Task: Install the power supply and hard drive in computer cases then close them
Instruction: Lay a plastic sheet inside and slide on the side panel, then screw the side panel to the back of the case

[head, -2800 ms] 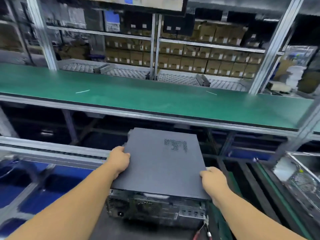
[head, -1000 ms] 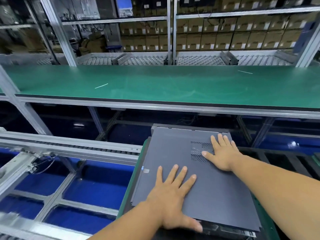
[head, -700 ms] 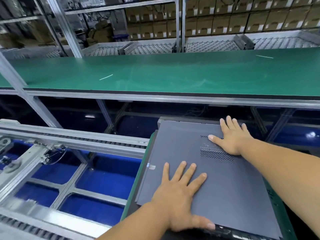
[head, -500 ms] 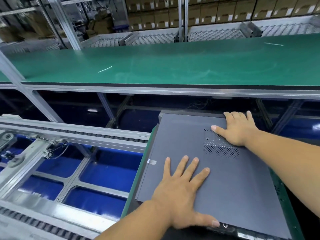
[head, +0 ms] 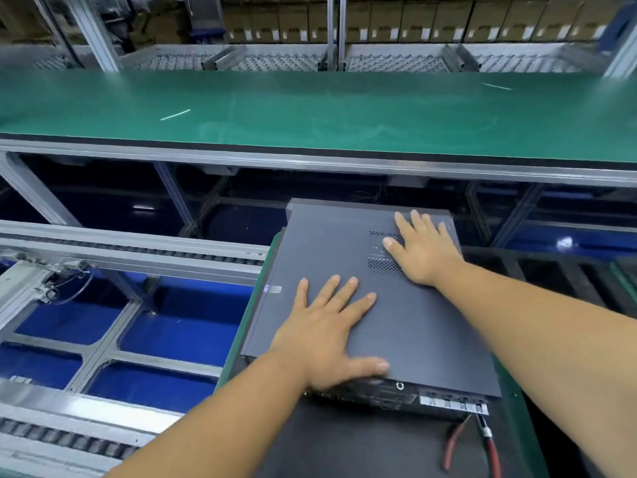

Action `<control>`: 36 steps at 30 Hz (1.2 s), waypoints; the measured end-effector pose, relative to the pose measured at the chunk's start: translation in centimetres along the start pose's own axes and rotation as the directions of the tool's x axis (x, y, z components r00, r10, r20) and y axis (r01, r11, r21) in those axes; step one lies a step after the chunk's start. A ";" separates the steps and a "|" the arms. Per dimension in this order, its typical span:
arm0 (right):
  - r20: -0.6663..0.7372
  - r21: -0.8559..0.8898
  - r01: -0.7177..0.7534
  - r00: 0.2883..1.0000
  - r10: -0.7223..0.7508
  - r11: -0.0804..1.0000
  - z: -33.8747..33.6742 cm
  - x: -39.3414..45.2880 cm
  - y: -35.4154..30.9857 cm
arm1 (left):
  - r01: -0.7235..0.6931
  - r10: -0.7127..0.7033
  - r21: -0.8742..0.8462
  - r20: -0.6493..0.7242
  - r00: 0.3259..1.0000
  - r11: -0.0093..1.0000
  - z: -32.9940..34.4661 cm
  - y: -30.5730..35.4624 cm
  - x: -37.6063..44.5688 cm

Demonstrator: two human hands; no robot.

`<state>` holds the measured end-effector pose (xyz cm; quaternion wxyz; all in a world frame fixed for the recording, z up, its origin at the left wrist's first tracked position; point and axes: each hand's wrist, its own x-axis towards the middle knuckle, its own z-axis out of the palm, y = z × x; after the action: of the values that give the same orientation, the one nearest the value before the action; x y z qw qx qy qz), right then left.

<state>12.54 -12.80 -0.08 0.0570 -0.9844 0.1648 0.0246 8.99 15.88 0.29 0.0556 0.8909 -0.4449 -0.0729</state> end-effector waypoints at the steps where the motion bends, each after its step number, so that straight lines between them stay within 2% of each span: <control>1: -0.001 0.029 0.032 1.000 -0.031 0.999 0.0 -1.6 -0.3 | -0.001 0.000 -0.017 -0.014 1.000 1.000 -0.1 0.0 -0.1; 5: -0.051 0.186 0.094 0.995 -0.085 0.978 0.4 -9.4 -0.9 | 0.010 -0.023 -0.136 -0.095 0.995 0.991 -0.6 0.6 -0.5; 8: -0.136 0.402 0.122 0.988 -0.073 0.907 1.1 -15.7 0.4 | -0.007 -0.101 -0.351 -0.289 0.952 0.936 -0.8 3.8 0.1; 9: -0.191 0.516 0.099 0.982 0.001 0.851 1.7 -18.0 1.1 | -0.037 -0.113 -0.422 -0.325 0.939 0.906 -0.7 5.3 0.4; 11: -0.243 0.712 -0.034 0.925 0.291 0.702 3.5 -22.8 3.4 | -0.084 -0.116 -0.547 -0.321 0.940 0.833 -0.6 9.0 0.9; 13: -0.146 0.740 -0.247 0.848 0.509 0.625 5.6 -27.2 6.2 | -0.112 -0.092 -0.616 -0.289 0.953 0.780 0.0 12.2 1.2; 15: -0.008 0.661 -0.414 0.830 0.557 0.626 7.6 -31.0 10.0 | -0.126 -0.063 -0.680 -0.246 0.967 0.722 0.7 15.6 2.2; 17: 0.125 0.565 -0.453 0.873 0.471 0.690 9.4 -32.3 11.0 | -0.092 -0.093 -0.766 -0.194 0.977 0.636 1.0 16.5 2.5; 18: 0.183 0.561 -0.462 0.879 0.441 0.687 10.0 -32.9 11.6 | -0.077 -0.106 -0.789 -0.177 0.979 0.609 1.1 17.6 3.3; 22: 0.251 0.533 -0.448 0.894 0.372 0.718 12.5 -33.5 12.6 | -0.051 -0.156 -0.805 -0.176 0.972 0.591 0.7 21.4 6.3; 25: 0.358 0.433 -0.433 0.888 0.290 0.791 13.7 -33.1 13.3 | -0.042 -0.126 -0.720 -0.178 0.976 0.692 0.7 23.7 8.4; 29: 0.461 0.333 -0.379 0.864 0.201 0.863 15.3 -31.7 15.0 | -0.037 -0.017 -0.413 -0.125 0.992 0.910 2.0 25.2 9.8; 32: 0.479 0.264 -0.219 0.875 0.070 0.939 16.5 -29.8 16.0 | -0.011 -0.006 -0.259 -0.064 0.998 0.966 2.9 25.5 10.3; 35: 0.505 0.211 -0.111 0.863 -0.011 0.971 16.4 -28.6 15.5 | 0.007 -0.019 -0.204 -0.056 0.998 0.979 3.5 25.4 10.4; 36: 0.526 0.141 -0.012 0.848 -0.065 0.990 16.5 -28.3 15.6 | 0.015 -0.028 -0.196 -0.063 0.998 0.980 3.6 25.3 10.5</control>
<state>-19.74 -16.33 -16.17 0.1689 -0.9352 0.1305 0.2825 -5.30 -7.75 0.01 0.1565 0.8878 -0.4239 -0.0876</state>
